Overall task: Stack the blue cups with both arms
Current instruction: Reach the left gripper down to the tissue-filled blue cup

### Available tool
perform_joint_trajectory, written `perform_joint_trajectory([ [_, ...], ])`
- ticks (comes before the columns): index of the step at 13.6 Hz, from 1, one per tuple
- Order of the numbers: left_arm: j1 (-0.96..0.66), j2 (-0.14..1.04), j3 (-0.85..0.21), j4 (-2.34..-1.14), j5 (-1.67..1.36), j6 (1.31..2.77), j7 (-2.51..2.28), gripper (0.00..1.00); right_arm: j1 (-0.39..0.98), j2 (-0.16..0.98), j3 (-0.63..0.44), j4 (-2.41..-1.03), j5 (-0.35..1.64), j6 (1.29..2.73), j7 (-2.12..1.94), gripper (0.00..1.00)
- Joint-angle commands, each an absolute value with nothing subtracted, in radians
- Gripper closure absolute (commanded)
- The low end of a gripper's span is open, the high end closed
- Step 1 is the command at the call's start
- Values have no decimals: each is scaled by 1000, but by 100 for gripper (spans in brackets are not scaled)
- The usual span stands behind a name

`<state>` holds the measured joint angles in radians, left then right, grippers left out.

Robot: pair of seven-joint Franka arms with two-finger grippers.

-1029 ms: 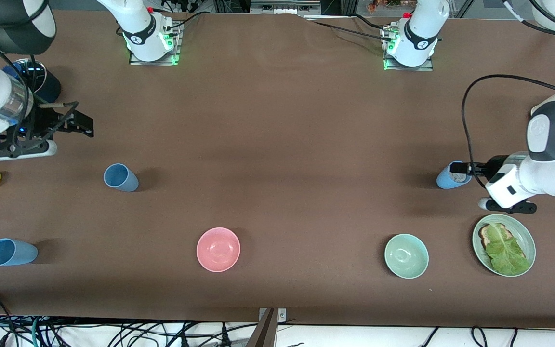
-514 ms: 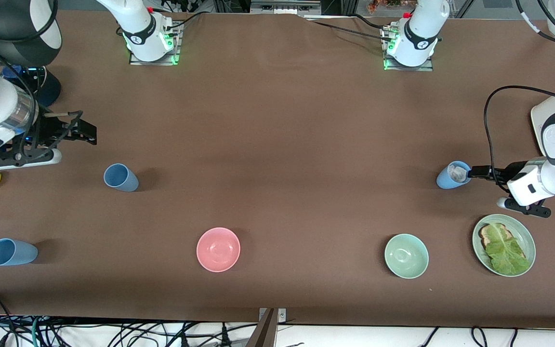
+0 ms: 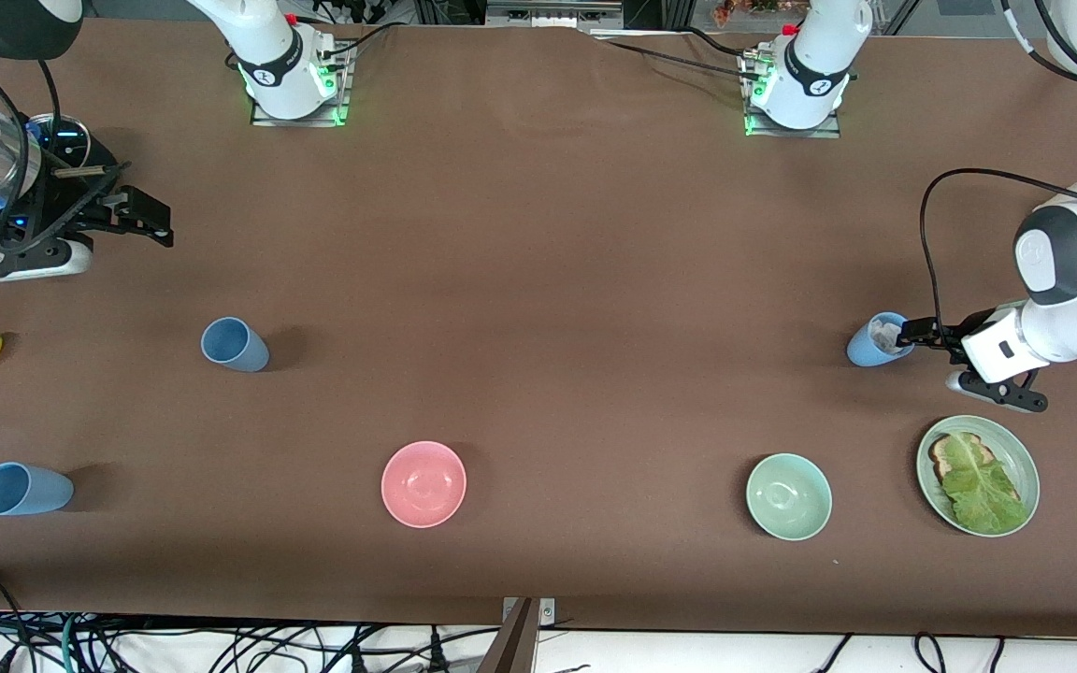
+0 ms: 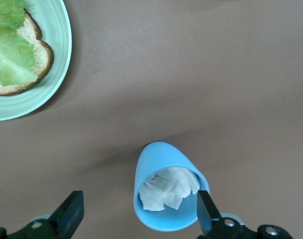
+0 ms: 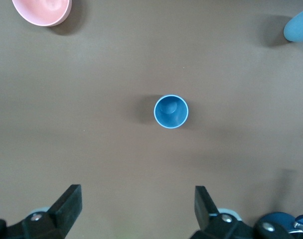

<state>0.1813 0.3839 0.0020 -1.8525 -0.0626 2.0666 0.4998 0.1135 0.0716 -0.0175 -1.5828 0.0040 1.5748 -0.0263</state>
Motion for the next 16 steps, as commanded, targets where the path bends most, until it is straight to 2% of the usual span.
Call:
perform_joint_trajectory([
  [1, 173, 298, 20, -1956, -63, 2112, 554, 0, 229, 41, -162, -1615, 25, 1575, -49, 0],
  [2, 173, 284, 20, -1971, -63, 2121, 554, 0, 267, 41, -210, -1614, 25, 1571, -60, 0],
  [5, 176, 281, 20, -2029, -63, 2212, 555, 0, 262, 41, -206, -1617, 25, 1580, -78, 0],
  [7, 178, 281, 18, -2052, -63, 2247, 557, 0, 243, 41, -183, -1617, 25, 1582, -78, 0],
  [9, 179, 281, 20, -2071, -64, 2275, 575, 0, 165, 44, -96, -1617, 23, 1588, -78, 0],
  [11, 179, 281, 20, -2104, -74, 2339, 615, 0, 155, 45, -84, -1620, 23, 1589, -78, 0],
  [16, 179, 281, 20, -2141, -75, 2396, 618, 0, 155, 49, -83, -1615, 23, 1589, -71, 0],
])
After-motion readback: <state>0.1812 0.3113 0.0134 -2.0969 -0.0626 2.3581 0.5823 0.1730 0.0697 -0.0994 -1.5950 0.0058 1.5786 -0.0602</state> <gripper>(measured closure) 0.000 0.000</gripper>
